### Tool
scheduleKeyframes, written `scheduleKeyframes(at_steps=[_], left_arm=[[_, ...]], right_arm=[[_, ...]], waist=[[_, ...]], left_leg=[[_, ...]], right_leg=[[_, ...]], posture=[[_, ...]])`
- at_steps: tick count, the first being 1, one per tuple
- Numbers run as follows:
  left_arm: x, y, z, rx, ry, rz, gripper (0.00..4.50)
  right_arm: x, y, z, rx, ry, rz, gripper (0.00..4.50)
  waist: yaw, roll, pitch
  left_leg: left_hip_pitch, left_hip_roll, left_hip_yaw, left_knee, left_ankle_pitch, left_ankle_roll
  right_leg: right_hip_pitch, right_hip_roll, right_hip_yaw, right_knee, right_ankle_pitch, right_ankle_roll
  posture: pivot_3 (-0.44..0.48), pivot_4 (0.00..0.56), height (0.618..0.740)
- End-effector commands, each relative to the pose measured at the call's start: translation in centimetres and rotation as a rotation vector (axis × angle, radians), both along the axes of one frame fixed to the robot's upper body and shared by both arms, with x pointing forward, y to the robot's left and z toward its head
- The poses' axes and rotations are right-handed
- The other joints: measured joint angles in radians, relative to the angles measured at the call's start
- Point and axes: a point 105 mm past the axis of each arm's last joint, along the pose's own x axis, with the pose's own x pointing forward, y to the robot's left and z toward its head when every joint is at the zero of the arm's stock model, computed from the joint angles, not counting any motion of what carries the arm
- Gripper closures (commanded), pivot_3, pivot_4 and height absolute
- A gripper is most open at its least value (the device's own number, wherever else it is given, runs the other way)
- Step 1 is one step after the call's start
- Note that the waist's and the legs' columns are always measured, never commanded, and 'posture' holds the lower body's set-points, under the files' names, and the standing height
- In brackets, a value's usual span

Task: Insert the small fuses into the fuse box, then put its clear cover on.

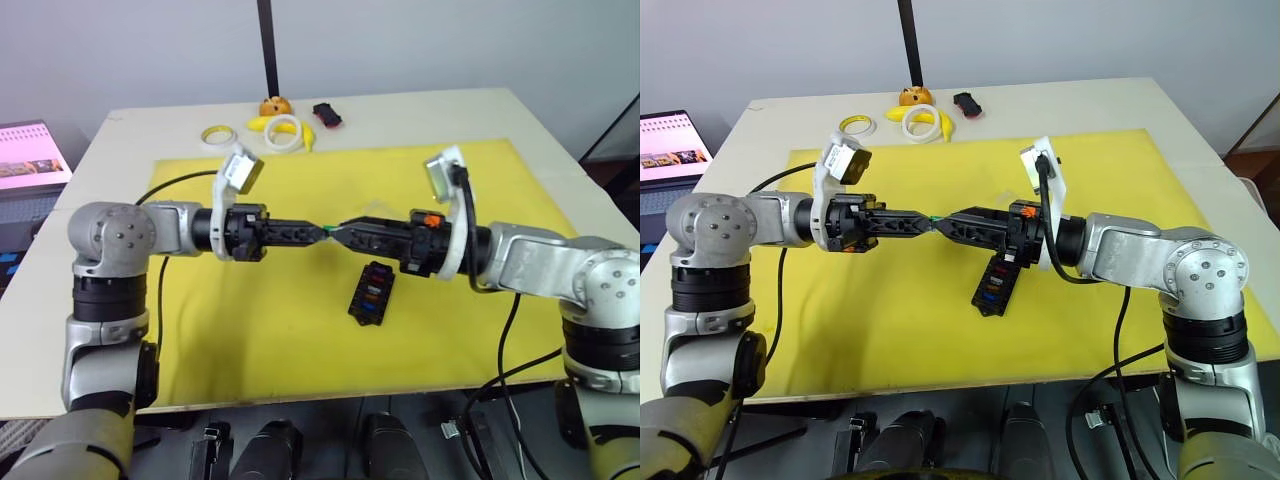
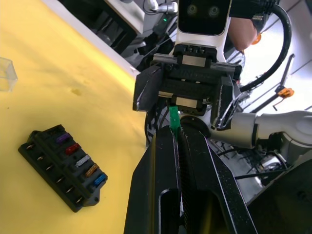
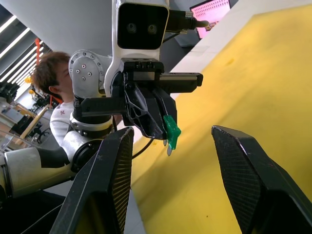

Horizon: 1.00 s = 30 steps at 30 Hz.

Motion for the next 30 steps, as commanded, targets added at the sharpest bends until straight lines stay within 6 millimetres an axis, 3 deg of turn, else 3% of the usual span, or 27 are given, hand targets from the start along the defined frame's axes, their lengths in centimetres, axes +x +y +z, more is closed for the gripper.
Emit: scheduleKeyframes(at_steps=[1,4,7,10,11,17,20,26,30], left_arm=[[-0.2,0.1,0.9,-0.017,-0.034,-0.009,4.50],[-0.3,0.2,0.9,-0.017,-0.026,-0.011,4.50],[-0.3,0.1,0.9,-0.018,-0.026,-0.013,4.50],[-0.4,0.0,0.8,-0.019,-0.025,-0.016,4.50],[-0.4,-0.1,0.8,-0.022,-0.023,-0.017,4.50],[-0.6,-0.2,0.4,-0.013,-0.016,-0.019,4.50],[-0.4,0.2,0.1,0.010,-0.035,-0.013,3.56],[0.1,1.0,-1.9,0.170,-0.288,-0.034,0.62],[1.7,0.2,-2.3,0.189,-0.488,-0.001,0.62]], right_arm=[[-0.4,0.2,1.2,0.026,-0.040,0.016,1.81],[-0.5,0.2,1.3,0.024,-0.041,0.022,1.81],[-0.6,0.2,1.3,0.023,-0.042,0.028,2.61],[-0.7,0.2,1.3,0.017,-0.041,0.036,4.13],[-0.7,0.2,1.2,0.006,-0.041,0.037,4.43],[-1.2,0.3,1.5,0.019,-0.047,0.057,4.43],[-1.4,0.2,1.6,0.017,-0.057,0.062,4.50],[-1.4,-2.1,0.7,-0.100,-0.183,-0.034,4.50],[-0.9,-4.1,-1.0,-0.221,-0.301,-0.116,4.50]], waist=[[0.000,0.000,0.000],[0.002,0.000,0.000],[0.001,0.000,0.000],[0.001,0.000,0.000],[0.001,0.000,0.000],[0.002,0.000,0.000],[0.002,0.000,0.000],[0.011,0.000,0.000],[0.025,0.000,0.000]], left_leg=[[0.000,0.000,0.000,0.000,0.000,0.000],[0.000,0.000,0.000,0.000,0.000,0.000],[0.000,0.000,0.000,0.000,0.000,0.000],[0.000,0.000,0.000,0.000,0.000,0.000],[0.000,0.000,0.000,0.000,0.000,0.000],[0.000,0.000,0.000,0.000,0.000,0.000],[0.000,0.000,0.000,0.000,0.000,0.000],[0.000,0.000,0.000,-0.001,0.000,0.000],[-0.001,-0.001,0.001,0.001,0.000,0.000]], right_leg=[[0.000,0.000,0.000,0.000,0.000,0.000],[0.000,0.000,0.000,0.000,0.000,0.000],[0.000,0.000,0.000,0.000,0.000,0.000],[0.000,0.000,0.000,0.000,0.000,0.000],[0.000,0.000,0.000,0.000,0.000,0.000],[0.000,0.000,0.000,0.000,0.000,0.000],[0.000,0.000,0.000,0.000,0.000,0.000],[0.000,0.000,0.000,-0.001,0.000,0.000],[0.001,0.000,0.000,-0.002,0.000,0.000]], posture=[[0.000,0.150,0.740],[0.000,0.150,0.740],[0.000,0.150,0.740],[0.000,0.150,0.740],[0.000,0.150,0.740],[0.000,0.150,0.740],[0.000,0.150,0.740],[0.000,0.150,0.740],[0.000,0.150,0.740]])
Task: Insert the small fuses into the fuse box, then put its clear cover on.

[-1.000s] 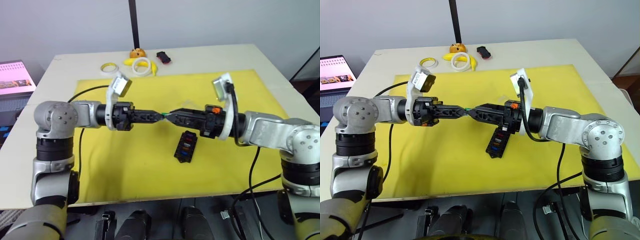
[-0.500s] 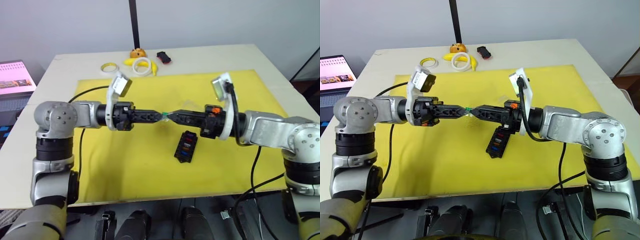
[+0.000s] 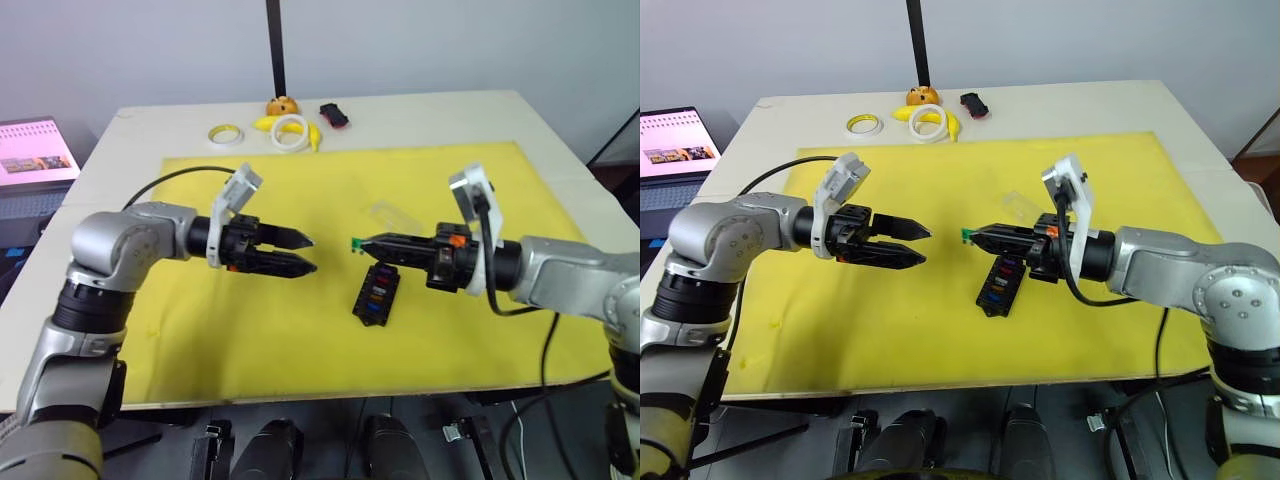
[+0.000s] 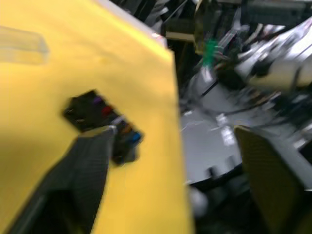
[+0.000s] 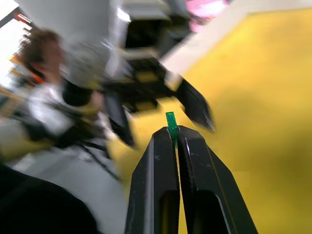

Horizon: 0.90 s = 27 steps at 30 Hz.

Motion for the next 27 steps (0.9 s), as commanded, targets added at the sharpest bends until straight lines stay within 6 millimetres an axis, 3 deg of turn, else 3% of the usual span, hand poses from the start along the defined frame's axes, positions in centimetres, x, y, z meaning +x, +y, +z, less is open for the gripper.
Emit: scheduleKeyframes(at_steps=[1,3,9,15,27], left_arm=[[0.5,-1.0,0.1,0.015,-0.224,-0.047,0.43],[0.2,-1.6,-0.7,0.039,-0.296,-0.117,0.02],[1.7,-3.7,-2.6,0.067,-0.491,-0.181,0.02],[2.7,-5.1,-3.5,0.065,-0.503,-0.190,0.02],[2.9,-5.4,-4.0,0.070,-0.508,-0.171,0.02]], right_arm=[[0.3,-1.5,0.0,-0.075,-0.172,-0.057,4.50],[0.8,-2.5,-1.1,-0.137,-0.237,-0.096,4.50],[2.3,-3.7,-4.1,-0.285,-0.381,-0.095,4.50],[4.0,-4.0,-5.3,-0.307,-0.409,-0.107,4.50],[4.4,-4.2,-6.7,-0.337,-0.415,-0.090,4.50]], waist=[[0.006,0.000,0.000],[0.006,0.000,0.000],[0.002,0.000,0.000],[0.001,-0.001,0.000],[0.001,-0.001,0.000]], left_leg=[[0.000,0.000,0.000,0.000,0.000,0.000],[0.000,0.000,0.000,0.000,0.000,0.000],[0.001,0.001,0.003,0.000,0.000,0.000],[0.001,0.001,0.002,0.000,0.000,0.000],[0.000,0.001,0.001,0.000,0.000,0.000]], right_leg=[[0.000,0.000,0.000,0.000,0.000,0.000],[0.000,0.000,0.000,0.000,0.000,0.000],[0.000,0.000,0.000,0.000,0.000,0.000],[0.000,0.000,0.000,0.001,0.000,0.000],[0.000,0.000,0.000,0.001,0.000,0.000]], posture=[[0.000,0.150,0.740],[0.000,0.150,0.740],[0.000,0.150,0.740],[0.000,0.150,0.740],[0.000,0.150,0.740]])
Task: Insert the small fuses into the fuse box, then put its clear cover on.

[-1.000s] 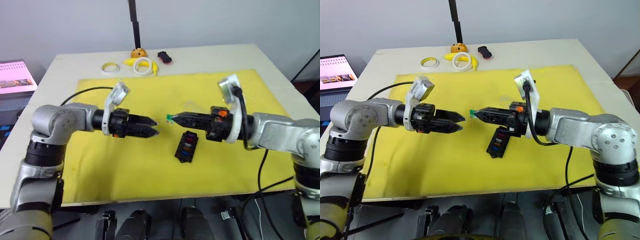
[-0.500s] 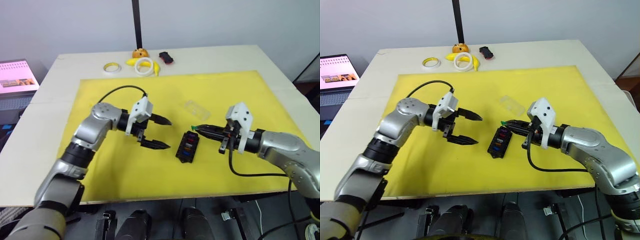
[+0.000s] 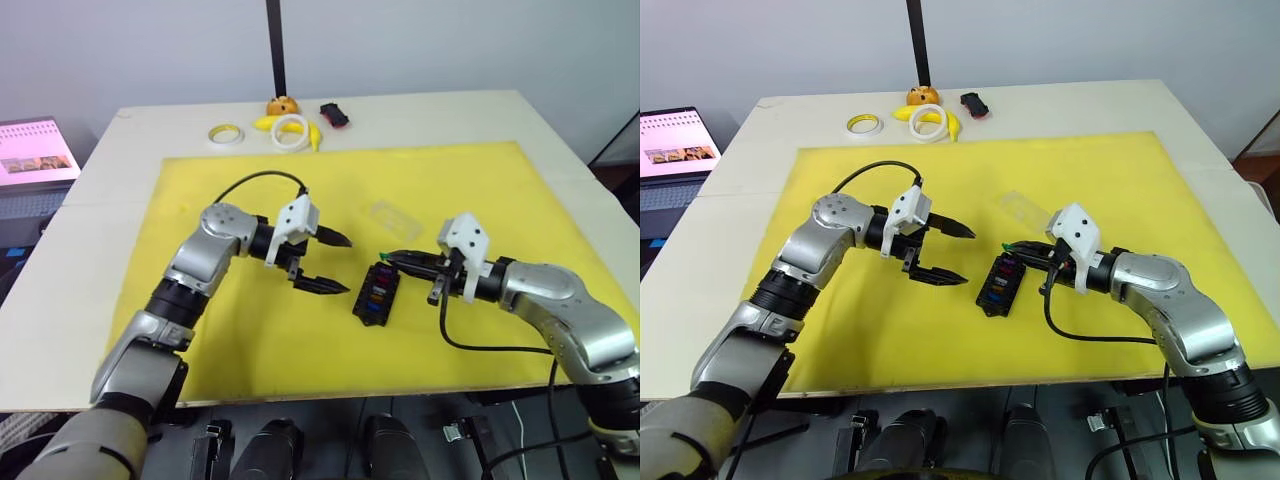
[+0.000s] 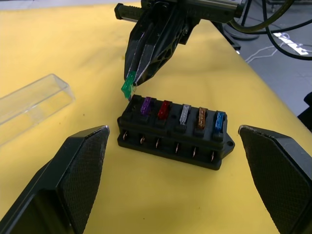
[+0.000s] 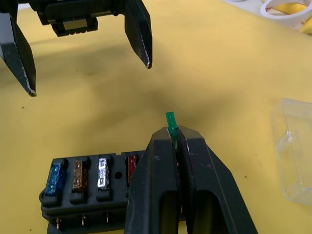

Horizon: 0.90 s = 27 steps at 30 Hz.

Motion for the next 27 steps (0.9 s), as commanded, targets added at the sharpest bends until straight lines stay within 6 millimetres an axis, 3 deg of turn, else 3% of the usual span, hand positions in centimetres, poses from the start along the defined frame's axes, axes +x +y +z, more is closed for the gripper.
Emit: scheduleKeyframes(at_steps=[1,19,27], left_arm=[[-0.1,-0.2,0.7,-0.016,-0.038,-0.006,0.02],[-0.3,-0.5,0.7,-0.014,-0.046,-0.008,0.02],[-0.2,-0.3,0.8,-0.012,-0.044,0.000,0.02]], right_arm=[[0.0,0.2,0.4,-0.001,-0.035,0.016,4.50],[0.6,-0.3,-0.2,-0.025,-0.028,0.017,4.50],[0.4,-0.3,1.2,-0.005,-0.052,0.046,4.50]], waist=[[0.000,0.000,0.000],[-0.001,0.000,0.000],[-0.001,0.000,0.000]], left_leg=[[0.000,0.000,0.000,0.000,0.000,0.000],[0.000,0.000,0.000,0.000,0.000,0.000],[0.000,0.000,0.000,0.000,0.000,0.000]], right_leg=[[0.000,0.000,0.000,0.000,0.000,0.000],[0.000,0.000,0.000,0.000,0.000,0.000],[0.000,0.000,0.000,0.000,0.000,0.000]], posture=[[0.000,0.150,0.740],[0.000,0.150,0.740],[0.000,0.150,0.740]])
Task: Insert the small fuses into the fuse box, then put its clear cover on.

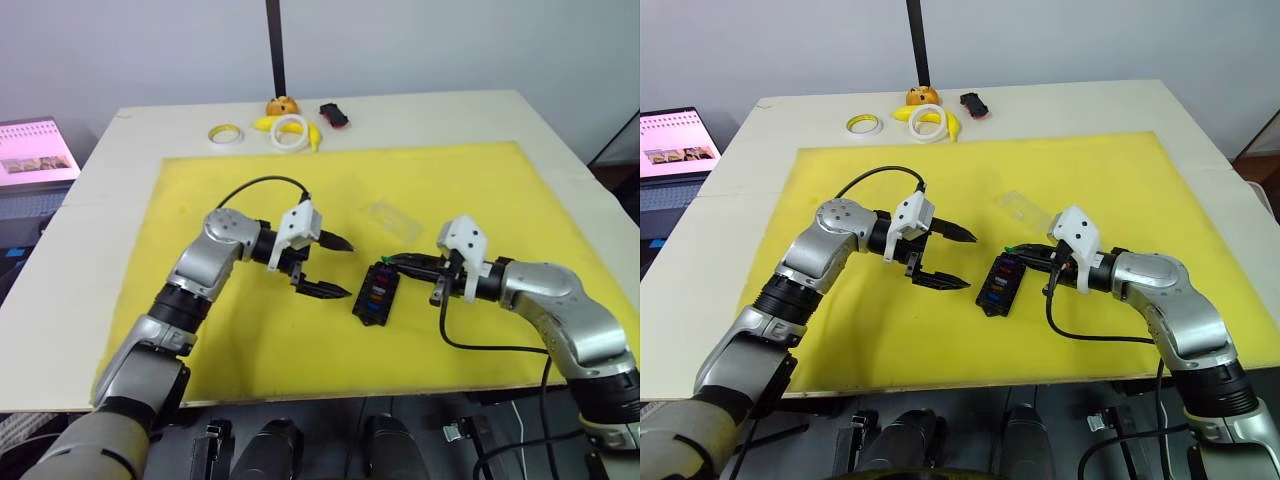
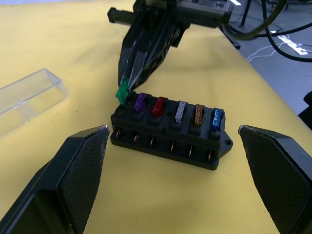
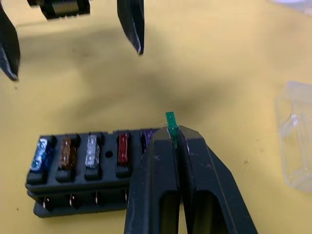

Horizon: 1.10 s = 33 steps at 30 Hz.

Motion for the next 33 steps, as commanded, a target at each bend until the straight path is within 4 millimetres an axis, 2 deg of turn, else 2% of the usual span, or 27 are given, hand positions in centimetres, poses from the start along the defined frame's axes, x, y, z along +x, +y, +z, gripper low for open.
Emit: scheduleKeyframes(at_steps=[1,8,22,33], left_arm=[[0.1,-0.1,1.4,-0.014,-0.049,-0.005,0.02],[0.0,-0.2,1.3,-0.008,-0.040,-0.014,0.02],[-0.1,0.1,0.9,0.000,-0.044,-0.005,0.02],[0.0,-0.1,1.0,-0.009,-0.049,0.008,0.02]], right_arm=[[0.0,0.1,1.7,0.001,-0.072,0.026,4.50],[0.2,0.2,0.8,-0.016,-0.057,0.033,4.50],[0.4,0.5,0.2,-0.015,-0.053,0.036,4.50],[0.7,0.0,-0.6,-0.020,-0.034,0.009,4.50]], waist=[[0.000,0.000,0.000],[0.000,0.000,0.000],[-0.001,0.000,0.000],[-0.002,0.000,0.000]], left_leg=[[0.000,0.000,0.000,0.000,0.000,0.000],[0.000,0.000,0.000,0.000,0.000,0.000],[0.000,0.000,0.000,0.000,0.000,0.000],[0.000,0.000,0.000,0.000,0.000,0.000]], right_leg=[[0.000,0.000,0.000,0.000,0.000,0.000],[0.000,0.000,0.000,0.000,0.000,0.000],[0.000,0.000,0.000,0.000,0.000,0.000],[0.000,0.000,0.000,0.000,0.000,0.000]], posture=[[0.000,0.150,0.740],[0.000,0.150,0.740],[0.000,0.150,0.740],[0.000,0.150,0.740]])
